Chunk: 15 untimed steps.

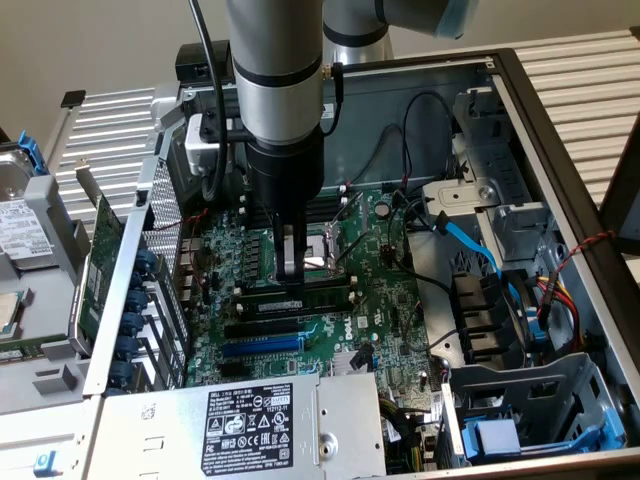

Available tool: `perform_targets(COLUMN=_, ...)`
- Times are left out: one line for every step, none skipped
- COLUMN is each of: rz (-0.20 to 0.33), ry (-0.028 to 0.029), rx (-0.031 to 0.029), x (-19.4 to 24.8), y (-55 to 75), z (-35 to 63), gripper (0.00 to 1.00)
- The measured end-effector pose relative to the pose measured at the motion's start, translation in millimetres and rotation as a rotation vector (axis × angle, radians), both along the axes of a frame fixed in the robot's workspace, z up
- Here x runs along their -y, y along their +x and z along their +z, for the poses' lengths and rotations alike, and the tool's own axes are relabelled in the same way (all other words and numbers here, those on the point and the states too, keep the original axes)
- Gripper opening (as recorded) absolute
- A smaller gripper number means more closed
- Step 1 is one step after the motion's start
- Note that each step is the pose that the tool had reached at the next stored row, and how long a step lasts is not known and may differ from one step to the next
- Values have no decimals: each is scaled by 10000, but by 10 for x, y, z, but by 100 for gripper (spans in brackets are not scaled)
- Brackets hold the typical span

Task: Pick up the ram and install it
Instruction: 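Press down the ram until it locks into place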

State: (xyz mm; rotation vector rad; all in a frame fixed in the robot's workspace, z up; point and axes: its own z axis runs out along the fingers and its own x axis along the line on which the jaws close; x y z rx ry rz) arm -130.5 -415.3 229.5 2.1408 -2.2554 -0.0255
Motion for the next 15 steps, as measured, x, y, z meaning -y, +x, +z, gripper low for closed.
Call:
perform_targets(rz=-1, ry=-11, rx=-9, x=1, y=-1, z=35, gripper=10)
perform_targets(rz=-1, ry=-17, rx=-17, x=1, y=-1, z=76, gripper=10)
perform_targets(rz=-1, ry=-15, rx=-17, x=1, y=-1, z=109, gripper=10)
perform_targets(rz=-1, ry=-16, rx=-19, x=1, y=-1, z=141, gripper=10)
perform_targets(rz=0, ry=-17, rx=-19, x=1, y=-1, z=166, gripper=10)
perform_targets(rz=0, ry=-17, rx=-19, x=1, y=-1, z=191, gripper=10)
perform_targets(rz=0, ry=-16, rx=-19, x=1, y=-1, z=205, gripper=10)
perform_targets(rz=0, ry=-17, rx=-19, x=1, y=-1, z=212, gripper=10)
perform_targets(rz=0, ry=-16, rx=-18, x=1, y=-1, z=211, gripper=10)
perform_targets(rz=0, ry=-15, rx=-18, x=1, y=-1, z=211, gripper=10)
perform_targets(rz=0, ry=-15, rx=-18, x=1, y=-1, z=211, gripper=10)
perform_targets(rz=0, ry=-16, rx=-18, x=1, y=-1, z=211, gripper=10)
perform_targets(rz=0, ry=-16, rx=-18, x=1, y=-1, z=211, gripper=10)
perform_targets(rz=0, ry=-16, rx=-18, x=1, y=-1, z=211, gripper=10)
perform_targets(rz=0, ry=-16, rx=-18, x=1, y=-1, z=211, gripper=10)
